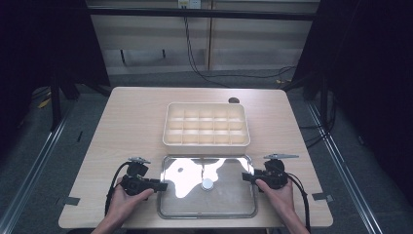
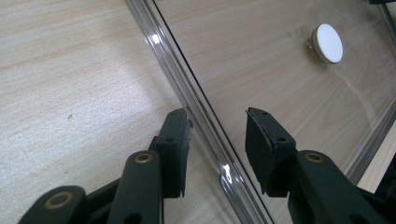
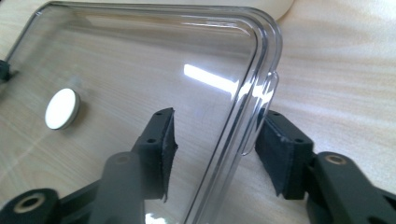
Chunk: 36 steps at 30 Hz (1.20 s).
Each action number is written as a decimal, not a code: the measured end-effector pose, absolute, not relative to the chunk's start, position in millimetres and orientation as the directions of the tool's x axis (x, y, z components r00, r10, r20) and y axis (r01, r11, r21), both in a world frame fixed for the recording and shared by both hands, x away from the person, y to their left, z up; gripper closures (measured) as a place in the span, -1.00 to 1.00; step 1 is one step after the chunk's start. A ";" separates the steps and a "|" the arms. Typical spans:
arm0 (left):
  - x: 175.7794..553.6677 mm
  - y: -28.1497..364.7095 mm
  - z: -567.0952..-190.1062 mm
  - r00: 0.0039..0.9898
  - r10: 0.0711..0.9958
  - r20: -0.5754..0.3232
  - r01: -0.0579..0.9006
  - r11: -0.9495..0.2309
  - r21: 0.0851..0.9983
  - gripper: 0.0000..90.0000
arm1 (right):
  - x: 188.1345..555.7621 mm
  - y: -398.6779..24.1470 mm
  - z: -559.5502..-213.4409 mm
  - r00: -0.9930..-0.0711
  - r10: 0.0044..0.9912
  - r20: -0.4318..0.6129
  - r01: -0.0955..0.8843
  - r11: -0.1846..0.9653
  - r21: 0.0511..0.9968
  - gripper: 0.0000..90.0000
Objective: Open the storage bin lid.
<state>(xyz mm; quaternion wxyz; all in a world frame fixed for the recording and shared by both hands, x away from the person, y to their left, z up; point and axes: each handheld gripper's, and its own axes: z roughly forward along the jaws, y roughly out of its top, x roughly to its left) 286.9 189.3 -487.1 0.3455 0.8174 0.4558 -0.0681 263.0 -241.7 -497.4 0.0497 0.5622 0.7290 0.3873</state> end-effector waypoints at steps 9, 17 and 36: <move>286.5 190.1 -487.7 0.571 0.700 -0.429 0.793 -0.335 0.509 0.28 | 259.4 -235.0 -494.4 -0.367 0.881 0.300 0.775 0.111 0.622 -0.16; 287.9 193.9 -484.8 0.570 0.711 -0.412 0.786 -0.326 0.525 0.10 | 256.7 -241.3 -487.3 -0.387 0.850 0.356 0.746 0.062 0.663 -0.18; 306.6 220.0 -424.3 0.634 0.715 -0.294 0.644 -0.277 0.713 -0.26 | 256.1 -280.8 -445.9 -0.426 0.822 0.377 0.639 -0.021 0.769 -0.18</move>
